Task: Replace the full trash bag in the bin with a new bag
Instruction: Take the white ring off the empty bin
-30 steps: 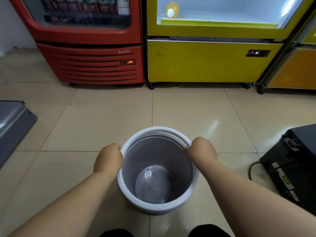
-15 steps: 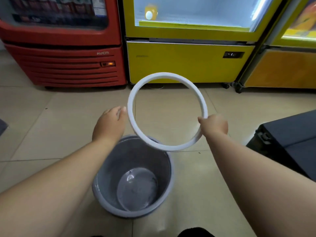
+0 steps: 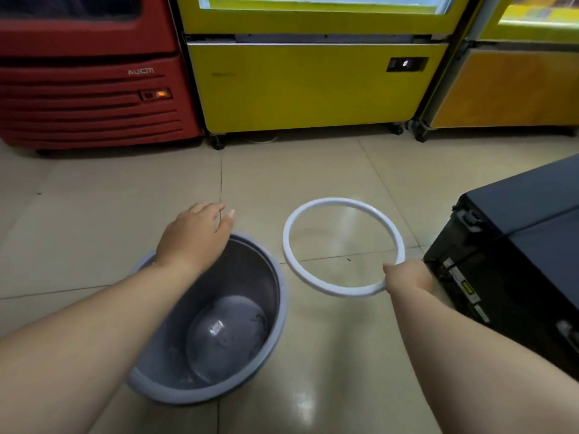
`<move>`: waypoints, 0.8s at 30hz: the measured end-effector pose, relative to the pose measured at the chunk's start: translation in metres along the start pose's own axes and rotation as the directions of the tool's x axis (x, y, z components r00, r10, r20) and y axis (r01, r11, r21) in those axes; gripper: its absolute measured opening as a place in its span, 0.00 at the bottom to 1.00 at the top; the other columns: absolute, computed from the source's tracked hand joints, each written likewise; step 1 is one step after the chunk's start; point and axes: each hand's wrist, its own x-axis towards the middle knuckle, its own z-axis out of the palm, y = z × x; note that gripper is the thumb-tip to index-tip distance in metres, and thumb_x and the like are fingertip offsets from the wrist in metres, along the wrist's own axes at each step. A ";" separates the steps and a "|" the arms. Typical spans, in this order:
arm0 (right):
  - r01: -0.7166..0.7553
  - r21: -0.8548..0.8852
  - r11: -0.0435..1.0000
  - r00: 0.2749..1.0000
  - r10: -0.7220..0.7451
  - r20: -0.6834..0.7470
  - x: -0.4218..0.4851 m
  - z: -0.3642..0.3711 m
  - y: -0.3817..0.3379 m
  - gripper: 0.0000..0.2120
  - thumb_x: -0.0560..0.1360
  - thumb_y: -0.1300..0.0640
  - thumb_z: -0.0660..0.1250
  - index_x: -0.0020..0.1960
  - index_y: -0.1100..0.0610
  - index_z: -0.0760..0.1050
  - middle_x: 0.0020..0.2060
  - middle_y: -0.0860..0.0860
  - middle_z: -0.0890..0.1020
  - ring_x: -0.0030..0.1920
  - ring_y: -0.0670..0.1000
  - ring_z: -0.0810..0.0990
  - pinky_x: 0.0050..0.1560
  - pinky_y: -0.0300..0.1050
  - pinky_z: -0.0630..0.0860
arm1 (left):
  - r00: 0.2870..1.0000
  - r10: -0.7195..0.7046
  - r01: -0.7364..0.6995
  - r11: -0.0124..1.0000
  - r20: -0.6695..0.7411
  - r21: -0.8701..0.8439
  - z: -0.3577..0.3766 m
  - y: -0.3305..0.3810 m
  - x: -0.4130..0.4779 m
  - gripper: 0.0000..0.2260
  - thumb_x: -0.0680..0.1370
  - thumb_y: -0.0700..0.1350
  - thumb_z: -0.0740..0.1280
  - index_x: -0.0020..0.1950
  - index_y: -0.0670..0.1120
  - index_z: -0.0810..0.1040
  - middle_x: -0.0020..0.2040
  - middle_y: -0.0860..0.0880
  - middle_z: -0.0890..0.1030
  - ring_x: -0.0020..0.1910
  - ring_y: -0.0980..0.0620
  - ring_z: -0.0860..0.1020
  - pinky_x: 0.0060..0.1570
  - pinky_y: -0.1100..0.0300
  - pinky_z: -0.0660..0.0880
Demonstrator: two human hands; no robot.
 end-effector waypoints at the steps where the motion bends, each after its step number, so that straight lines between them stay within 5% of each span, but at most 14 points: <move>1: -0.011 -0.011 1.000 1.000 0.011 0.016 0.003 0.007 0.011 0.11 0.74 0.56 0.68 0.46 0.64 0.74 0.38 0.57 0.76 0.42 0.59 0.80 0.38 0.45 0.71 | 1.000 -0.003 0.003 1.000 0.004 0.012 0.003 -0.002 -0.001 0.20 0.79 0.53 0.54 0.66 0.44 0.72 0.67 0.43 0.74 0.66 0.42 0.70 0.66 0.48 0.67; 7: -0.075 -0.112 0.991 0.990 0.088 0.110 0.011 0.043 0.064 0.10 0.73 0.56 0.68 0.48 0.64 0.75 0.39 0.58 0.76 0.39 0.57 0.75 0.33 0.44 0.68 | 1.000 -0.013 0.012 0.997 0.014 0.082 0.017 -0.014 -0.007 0.19 0.79 0.52 0.56 0.65 0.45 0.73 0.67 0.43 0.74 0.65 0.42 0.71 0.65 0.49 0.68; 12: -0.053 -0.188 0.981 0.987 0.081 0.141 0.011 0.056 0.086 0.14 0.73 0.55 0.68 0.51 0.65 0.77 0.47 0.60 0.82 0.48 0.60 0.81 0.40 0.45 0.70 | 1.000 -0.008 0.008 0.994 -0.004 0.113 0.021 -0.022 -0.006 0.18 0.78 0.51 0.58 0.63 0.45 0.75 0.64 0.42 0.76 0.63 0.40 0.73 0.63 0.48 0.70; 19: -0.069 -0.330 0.941 0.973 0.136 0.185 0.008 0.056 0.074 0.15 0.76 0.58 0.61 0.60 0.63 0.74 0.56 0.59 0.78 0.55 0.59 0.78 0.48 0.46 0.73 | 1.000 0.017 -0.013 0.990 -0.024 0.141 0.022 -0.033 -0.005 0.17 0.78 0.51 0.59 0.62 0.45 0.76 0.63 0.43 0.77 0.62 0.40 0.73 0.60 0.49 0.70; 24: 0.337 -0.448 0.828 0.942 -0.292 0.168 -0.023 0.032 0.023 0.21 0.76 0.51 0.63 0.67 0.57 0.67 0.61 0.57 0.72 0.63 0.59 0.70 0.58 0.52 0.71 | 0.998 0.067 -0.065 0.972 0.001 0.226 -0.003 -0.039 -0.005 0.17 0.77 0.51 0.60 0.61 0.45 0.76 0.62 0.43 0.78 0.60 0.40 0.74 0.57 0.49 0.70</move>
